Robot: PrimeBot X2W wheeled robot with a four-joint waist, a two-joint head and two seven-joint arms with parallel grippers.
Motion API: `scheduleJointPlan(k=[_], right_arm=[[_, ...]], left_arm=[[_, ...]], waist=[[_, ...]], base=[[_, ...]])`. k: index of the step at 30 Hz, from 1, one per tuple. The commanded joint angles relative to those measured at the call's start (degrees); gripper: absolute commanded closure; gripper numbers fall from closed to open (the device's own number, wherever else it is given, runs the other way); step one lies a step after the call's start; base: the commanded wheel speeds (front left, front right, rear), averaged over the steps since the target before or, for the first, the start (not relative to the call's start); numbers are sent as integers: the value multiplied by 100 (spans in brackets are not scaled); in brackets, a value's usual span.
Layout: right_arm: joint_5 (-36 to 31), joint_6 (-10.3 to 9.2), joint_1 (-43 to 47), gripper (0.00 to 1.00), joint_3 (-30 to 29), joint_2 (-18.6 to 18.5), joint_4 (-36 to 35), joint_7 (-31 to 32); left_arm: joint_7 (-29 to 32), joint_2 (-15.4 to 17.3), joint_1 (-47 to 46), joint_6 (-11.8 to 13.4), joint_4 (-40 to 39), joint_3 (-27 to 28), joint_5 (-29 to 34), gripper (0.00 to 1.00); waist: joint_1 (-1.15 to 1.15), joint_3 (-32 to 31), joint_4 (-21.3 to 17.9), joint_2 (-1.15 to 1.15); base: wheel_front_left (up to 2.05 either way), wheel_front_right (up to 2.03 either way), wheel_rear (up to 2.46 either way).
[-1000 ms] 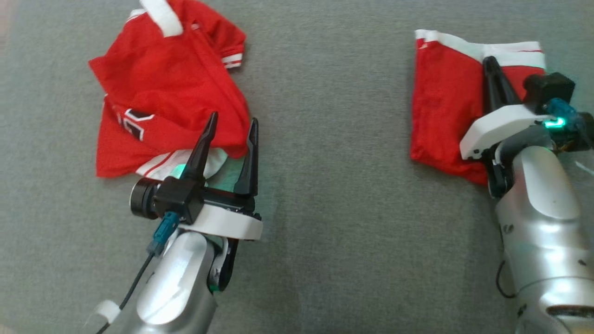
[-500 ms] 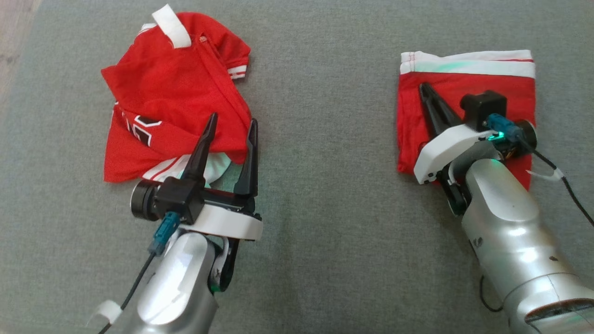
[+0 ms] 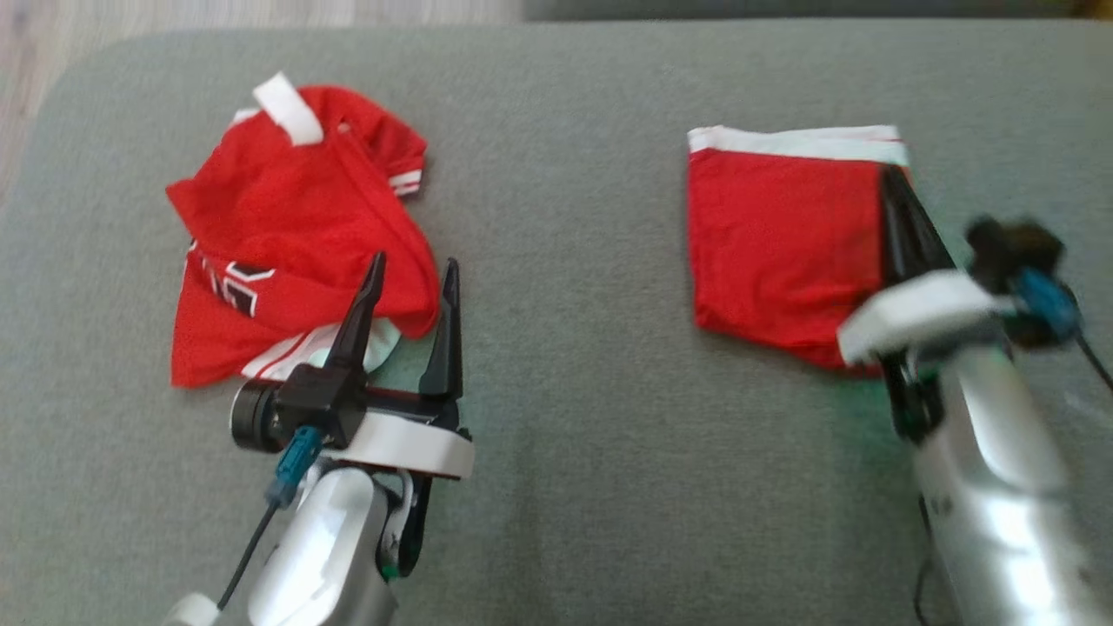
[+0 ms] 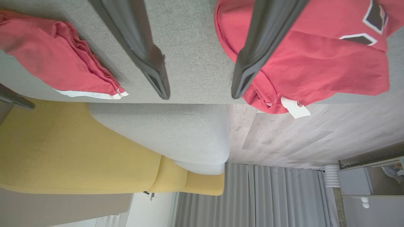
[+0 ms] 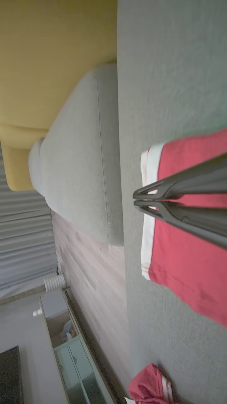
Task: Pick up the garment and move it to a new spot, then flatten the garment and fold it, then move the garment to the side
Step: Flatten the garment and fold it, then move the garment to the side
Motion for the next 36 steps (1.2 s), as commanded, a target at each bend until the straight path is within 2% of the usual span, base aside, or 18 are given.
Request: scheduleJointPlan(k=[1,5,9,10,11,12,18,24,29,36], right_arm=[[-52,-5,168,100,51,107,-293,-62],[-104,-5,903,100,-232,107,-1002,-62],[-86,-5,1506,100,-262,107,-1465,-63],[-96,-5,1626,65,-263,107,-1569,-63],[-110,-5,1736,7,-251,107,-1654,-63],[-97,-5,1833,0,-252,107,-1722,-63],[52,-5,2026,0,-266,107,-1882,-63],[-1,-5,1767,0,-307,107,-1804,56],[14,-5,1261,0,-381,107,-1482,530],[309,-5,511,0,-592,107,-670,1153]], left_arm=[[-46,40,-34,11,-148,217,44,0],[-46,40,114,-5,-122,308,23,0],[-46,40,231,-38,-96,390,20,0],[-46,40,257,-47,-90,408,29,0],[-46,40,285,-55,-81,426,36,0],[-46,40,315,-63,-69,442,42,0],[-46,40,427,-84,-34,462,56,0],[-46,40,331,-111,-57,406,94,0],[-46,40,227,-113,-88,326,90,0],[-46,40,94,-101,-76,202,43,0]], waist=[[1,-169,-144,0],[1,-364,-283,0],[1,-485,-387,0],[1,-507,-407,0],[1,-531,-425,0],[1,-550,-440,0],[1,-584,-475,0],[1,-429,-367,0],[1,-181,-207,0],[1,87,-3,0]], base=[[0,0,0],[0,0,0],[0,0,0],[0,0,0],[0,0,0],[0,0,0],[0,0,0],[0,0,0],[0,0,0],[0,0,0]])
